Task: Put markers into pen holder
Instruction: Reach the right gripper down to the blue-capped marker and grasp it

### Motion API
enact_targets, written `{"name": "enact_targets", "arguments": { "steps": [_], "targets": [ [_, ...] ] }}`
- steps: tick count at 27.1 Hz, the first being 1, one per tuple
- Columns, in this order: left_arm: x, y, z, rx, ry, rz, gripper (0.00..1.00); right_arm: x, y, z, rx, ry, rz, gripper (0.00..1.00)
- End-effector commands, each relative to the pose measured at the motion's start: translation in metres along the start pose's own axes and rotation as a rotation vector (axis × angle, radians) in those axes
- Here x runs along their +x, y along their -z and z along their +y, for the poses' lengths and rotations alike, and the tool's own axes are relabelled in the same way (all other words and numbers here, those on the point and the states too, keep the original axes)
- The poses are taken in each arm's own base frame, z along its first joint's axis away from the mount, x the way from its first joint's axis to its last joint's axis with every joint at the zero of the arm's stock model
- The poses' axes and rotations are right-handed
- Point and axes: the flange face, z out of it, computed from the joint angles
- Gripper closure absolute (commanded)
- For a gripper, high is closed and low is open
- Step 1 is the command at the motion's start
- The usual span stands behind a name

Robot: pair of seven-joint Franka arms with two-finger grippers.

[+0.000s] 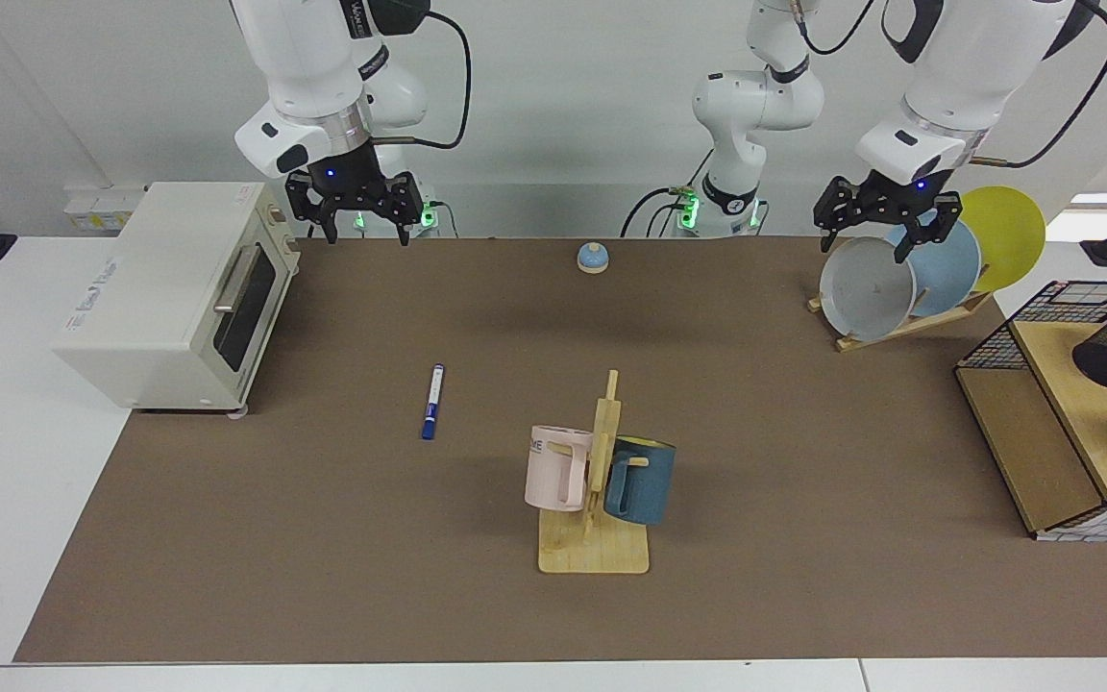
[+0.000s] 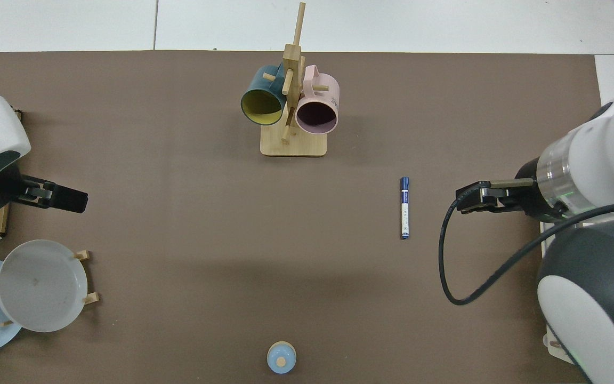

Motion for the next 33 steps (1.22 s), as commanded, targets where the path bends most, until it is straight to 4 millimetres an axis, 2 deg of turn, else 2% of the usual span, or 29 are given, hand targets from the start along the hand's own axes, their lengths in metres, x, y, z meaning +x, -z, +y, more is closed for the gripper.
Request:
{"name": "enact_targets", "arguments": {
  "steps": [1, 8, 17, 20, 23, 28, 33],
  "targets": [
    [-0.004, 0.000, 0.000, 0.002, -0.004, -0.012, 0.00, 0.001, 0.004, 0.001, 0.014, 0.034, -0.013, 0.01],
    [-0.004, 0.000, 0.000, 0.002, -0.002, -0.012, 0.00, 0.004, 0.003, 0.006, 0.019, 0.021, 0.006, 0.00],
    [-0.004, 0.001, -0.002, 0.003, -0.001, -0.009, 0.00, 0.006, -0.015, 0.005, 0.021, 0.018, 0.030, 0.00],
    [-0.004, 0.001, -0.003, 0.003, -0.002, -0.009, 0.00, 0.016, -0.039, 0.004, 0.028, 0.015, 0.043, 0.00],
    [-0.004, 0.001, -0.002, 0.003, -0.004, -0.009, 0.00, 0.030, -0.075, 0.002, 0.038, 0.016, 0.065, 0.00],
    [-0.004, 0.001, -0.001, 0.003, -0.007, -0.006, 0.00, 0.046, -0.122, -0.001, 0.054, -0.001, 0.087, 0.00],
    [-0.003, 0.001, 0.003, 0.002, -0.012, -0.007, 0.00, 0.070, -0.179, -0.011, 0.077, -0.003, 0.082, 0.00]
  ]
}}
